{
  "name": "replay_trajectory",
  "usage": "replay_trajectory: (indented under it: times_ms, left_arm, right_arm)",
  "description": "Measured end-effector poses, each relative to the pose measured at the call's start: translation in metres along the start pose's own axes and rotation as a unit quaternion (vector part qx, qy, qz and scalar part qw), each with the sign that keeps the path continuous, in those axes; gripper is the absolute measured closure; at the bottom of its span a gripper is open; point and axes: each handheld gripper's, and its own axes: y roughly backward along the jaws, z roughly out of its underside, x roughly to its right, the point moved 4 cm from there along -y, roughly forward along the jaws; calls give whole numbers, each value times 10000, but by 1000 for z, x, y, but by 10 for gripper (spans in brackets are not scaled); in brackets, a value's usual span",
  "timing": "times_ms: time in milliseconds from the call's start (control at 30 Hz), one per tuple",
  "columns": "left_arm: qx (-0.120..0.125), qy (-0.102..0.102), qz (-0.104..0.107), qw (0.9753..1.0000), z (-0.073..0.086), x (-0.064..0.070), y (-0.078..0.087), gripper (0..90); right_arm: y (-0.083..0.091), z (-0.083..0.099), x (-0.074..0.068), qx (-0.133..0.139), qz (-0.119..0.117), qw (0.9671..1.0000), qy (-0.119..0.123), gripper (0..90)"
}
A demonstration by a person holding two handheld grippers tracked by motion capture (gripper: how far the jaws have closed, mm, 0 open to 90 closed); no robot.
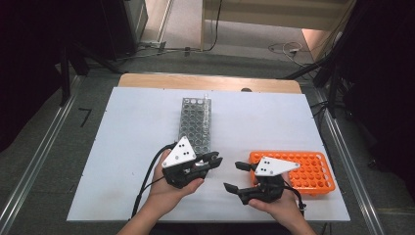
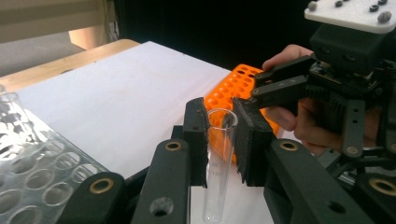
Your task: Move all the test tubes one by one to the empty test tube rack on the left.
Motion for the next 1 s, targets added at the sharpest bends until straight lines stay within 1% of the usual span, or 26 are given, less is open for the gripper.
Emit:
replay_trajectory:
  times_ms: [33, 100, 267, 333, 400, 500, 567, 600, 633, 700, 800, 867, 933, 1000]
  left_arm:
    - [2, 14, -40, 10000, -1, -3, 0, 750]
    - [8, 24, -110, 9999, -2, -9, 0, 750]
    - [31, 12, -299, 9995, -9, -25, -1, 750]
    - [75, 13, -362, 9993, -14, -31, -2, 750]
    - [133, 99, -331, 9993, -20, -39, -3, 750]
    - [264, 249, -369, 9987, -28, -53, -4, 750]
    - [311, 272, -443, 9982, -32, -61, -5, 750]
    - [295, 238, -496, 9980, -35, -65, -6, 750]
    - [332, 248, -526, 9978, -38, -71, -8, 750]
    - [378, 322, -542, 9973, -42, -80, -10, 750]
    - [429, 392, -644, 9962, -48, -94, -15, 750]
    - [425, 353, -739, 9957, -51, -103, -20, 750]
    - [398, 336, -792, 9955, -53, -108, -24, 750]
    - [368, 262, -914, 9948, -53, -113, -31, 750]
  right_arm:
    - [2, 0, 2, 6, 55, 10000, -15, 165]
    - [6, 2, 7, 17, 131, 9999, -70, 131]
    - [14, 6, 20, 30, 197, 9996, -176, 7]
    - [18, 7, 24, 56, 229, 9995, -207, 0]
    - [22, 8, 29, 77, 265, 9993, -250, 0]
    - [27, 10, 34, 111, 345, 9989, -284, 0]
    - [30, 11, 37, 103, 360, 9989, -275, 0]
    - [31, 12, 38, 105, 381, 9989, -271, 0]
    - [33, 12, 40, 99, 417, 9987, -271, 0]
    - [35, 14, 43, 117, 444, 9984, -319, 0]
    - [38, 16, 48, 157, 472, 9981, -365, 0]
    - [40, 17, 51, 154, 510, 9978, -407, 0]
    - [41, 18, 53, 147, 552, 9975, -418, 0]
    - [42, 19, 54, 173, 558, 9973, -450, 0]
